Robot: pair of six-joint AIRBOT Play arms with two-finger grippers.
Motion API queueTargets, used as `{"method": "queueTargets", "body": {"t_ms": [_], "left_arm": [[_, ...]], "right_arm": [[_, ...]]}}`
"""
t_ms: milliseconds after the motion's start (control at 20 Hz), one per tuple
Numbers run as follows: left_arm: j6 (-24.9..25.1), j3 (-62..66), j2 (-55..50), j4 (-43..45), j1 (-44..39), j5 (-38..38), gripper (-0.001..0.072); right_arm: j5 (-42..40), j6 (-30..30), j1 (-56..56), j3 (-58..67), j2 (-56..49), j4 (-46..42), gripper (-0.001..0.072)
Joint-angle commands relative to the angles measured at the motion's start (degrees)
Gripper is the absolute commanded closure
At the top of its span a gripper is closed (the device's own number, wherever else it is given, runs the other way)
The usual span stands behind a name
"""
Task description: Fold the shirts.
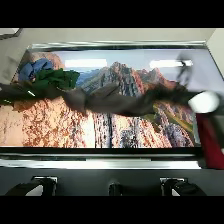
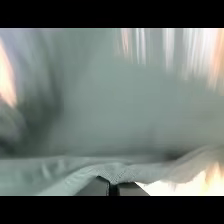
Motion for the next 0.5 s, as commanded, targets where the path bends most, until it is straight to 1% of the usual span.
{"method": "queueTargets", "body": {"t_ms": [0, 50, 150, 300, 400, 450], "left_arm": [[-5.51, 20.98, 11.19, 0.5, 2.14, 12.85, 0.0676], [-7.02, 25.83, 13.99, 2.14, 2.71, 16.83, 0.0676], [-9.55, 30.8, 19.06, 4.63, 2.78, 20.48, 0.0676], [-10.29, 31.12, 23.65, 6.64, 2.78, 19.37, 0.0676], [-12.46, 31.12, 23.87, 10.99, 2.78, 18.49, 0.0676], [-12.76, 31.1, 23.26, 13.22, 2.78, 17.31, 0.0676]], "right_arm": [[-6.1, 0.57, 0.17, 25.14, 7.82, -15.34, 0.067], [-5.18, 0.59, 0.17, 30.67, 9.55, -15.65, 0.067], [-1.36, 1.01, 0.17, 36.44, 12.7, -15.32, 0.067], [3.48, 5.31, 0.17, 37.07, 15.15, -15.39, 0.067], [7.56, 6.25, 0.17, 37.05, 14.45, -15.45, 0.067], [9.35, 6.29, 0.17, 37.05, 13.7, -15.74, 0.067]]}}
